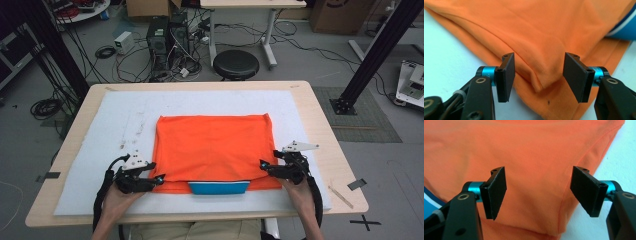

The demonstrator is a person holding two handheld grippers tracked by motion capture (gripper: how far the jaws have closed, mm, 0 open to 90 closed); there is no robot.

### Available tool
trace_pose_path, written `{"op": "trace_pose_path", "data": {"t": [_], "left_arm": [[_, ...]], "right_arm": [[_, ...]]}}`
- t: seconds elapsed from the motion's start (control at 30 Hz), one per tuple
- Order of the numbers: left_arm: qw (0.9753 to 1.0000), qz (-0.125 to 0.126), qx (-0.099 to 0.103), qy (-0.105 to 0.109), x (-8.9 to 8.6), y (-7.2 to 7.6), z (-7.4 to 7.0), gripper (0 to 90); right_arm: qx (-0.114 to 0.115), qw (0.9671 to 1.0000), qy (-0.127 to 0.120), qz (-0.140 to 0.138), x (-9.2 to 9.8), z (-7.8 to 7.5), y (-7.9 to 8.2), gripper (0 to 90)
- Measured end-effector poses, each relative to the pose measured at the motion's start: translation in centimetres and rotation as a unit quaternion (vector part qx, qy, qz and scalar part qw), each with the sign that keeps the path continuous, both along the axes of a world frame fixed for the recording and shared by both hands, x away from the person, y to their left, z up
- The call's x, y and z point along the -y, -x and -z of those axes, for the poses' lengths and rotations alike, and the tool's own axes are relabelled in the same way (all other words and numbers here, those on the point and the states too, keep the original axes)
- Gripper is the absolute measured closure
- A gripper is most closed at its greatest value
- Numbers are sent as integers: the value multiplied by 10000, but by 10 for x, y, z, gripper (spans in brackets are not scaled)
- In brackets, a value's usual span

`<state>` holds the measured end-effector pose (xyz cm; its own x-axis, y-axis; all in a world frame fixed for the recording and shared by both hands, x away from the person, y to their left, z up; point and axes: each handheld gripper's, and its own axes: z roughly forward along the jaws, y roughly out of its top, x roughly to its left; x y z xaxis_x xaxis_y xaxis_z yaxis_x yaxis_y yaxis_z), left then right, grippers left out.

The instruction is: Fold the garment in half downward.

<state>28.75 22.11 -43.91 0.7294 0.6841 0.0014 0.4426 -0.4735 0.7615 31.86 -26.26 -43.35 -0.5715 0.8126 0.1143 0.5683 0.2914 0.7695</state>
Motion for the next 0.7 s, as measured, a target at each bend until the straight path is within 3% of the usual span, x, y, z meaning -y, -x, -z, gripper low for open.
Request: {"op": "trace_pose_path", "data": {"t": [0.23, 0.4, 0.57, 0.7], "left_arm": [[9999, -4, -28, -128, 4, 1, 5, 540], [9998, -93, 35, -184, 6, 2, 4, 712], [9999, -98, -24, -92, 5, 1, 3, 793], [9999, -104, -93, 13, 3, 0, 1, 798]], "right_arm": [[-51, 10000, 43, 29, 6, 2, 4, 304], [-31, 10000, -43, -36, 9, -4, 8, 365], [-62, 10000, -24, -70, 17, -8, 9, 386], [-76, 10000, -43, 5, 29, -14, 13, 396]]}}
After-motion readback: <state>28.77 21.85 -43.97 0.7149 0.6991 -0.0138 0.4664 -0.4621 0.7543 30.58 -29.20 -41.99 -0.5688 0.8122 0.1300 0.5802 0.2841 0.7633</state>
